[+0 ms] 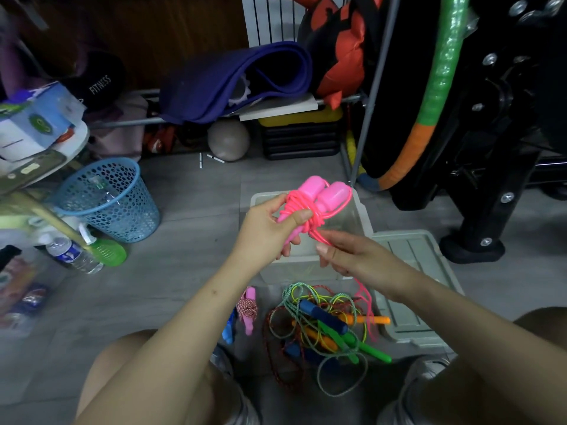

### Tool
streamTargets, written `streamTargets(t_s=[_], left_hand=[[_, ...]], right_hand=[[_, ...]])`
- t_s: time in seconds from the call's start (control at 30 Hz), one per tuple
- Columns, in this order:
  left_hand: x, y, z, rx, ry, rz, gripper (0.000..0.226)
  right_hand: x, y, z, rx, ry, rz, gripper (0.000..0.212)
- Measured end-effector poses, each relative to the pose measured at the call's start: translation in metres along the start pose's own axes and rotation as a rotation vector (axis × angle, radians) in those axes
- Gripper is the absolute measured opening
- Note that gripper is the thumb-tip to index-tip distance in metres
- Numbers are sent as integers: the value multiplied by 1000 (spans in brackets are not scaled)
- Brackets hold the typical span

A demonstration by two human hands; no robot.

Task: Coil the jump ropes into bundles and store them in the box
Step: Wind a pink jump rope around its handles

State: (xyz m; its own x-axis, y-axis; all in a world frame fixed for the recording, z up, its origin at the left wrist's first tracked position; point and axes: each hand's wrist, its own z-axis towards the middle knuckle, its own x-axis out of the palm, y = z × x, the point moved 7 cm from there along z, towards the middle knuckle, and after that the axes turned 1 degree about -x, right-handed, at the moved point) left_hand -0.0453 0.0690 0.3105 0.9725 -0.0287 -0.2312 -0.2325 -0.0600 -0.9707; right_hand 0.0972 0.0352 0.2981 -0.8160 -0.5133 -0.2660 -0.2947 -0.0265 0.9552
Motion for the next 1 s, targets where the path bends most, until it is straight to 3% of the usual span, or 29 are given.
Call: streamTargets(t_s=[0.13, 0.27, 0.4, 0.5, 0.63, 0.8, 1.0], left_hand=[[-15, -4, 10, 82, -85, 149, 28], [3, 4, 9, 131, 146, 345, 54], [22, 2, 1, 194, 299, 623, 66], [25, 2, -2, 204, 317, 672, 65], [13, 9, 8, 111, 231, 402, 53], [21, 10, 3, 136, 277, 426, 46], [35, 7, -8, 154, 336, 570, 54]], right_hand=[[-17, 7, -10, -121, -195, -565, 20], [-45, 42, -25, -399, -458, -785, 34], [-40, 51, -21, -554, -382, -892, 30], [-31, 49, -21, -576, -328, -913, 29], [-28, 54, -25, -625, -312, -946, 30], [-19, 52, -25, -648, -284, -968, 27], [-37, 51, -18, -589, -339, -778, 28]])
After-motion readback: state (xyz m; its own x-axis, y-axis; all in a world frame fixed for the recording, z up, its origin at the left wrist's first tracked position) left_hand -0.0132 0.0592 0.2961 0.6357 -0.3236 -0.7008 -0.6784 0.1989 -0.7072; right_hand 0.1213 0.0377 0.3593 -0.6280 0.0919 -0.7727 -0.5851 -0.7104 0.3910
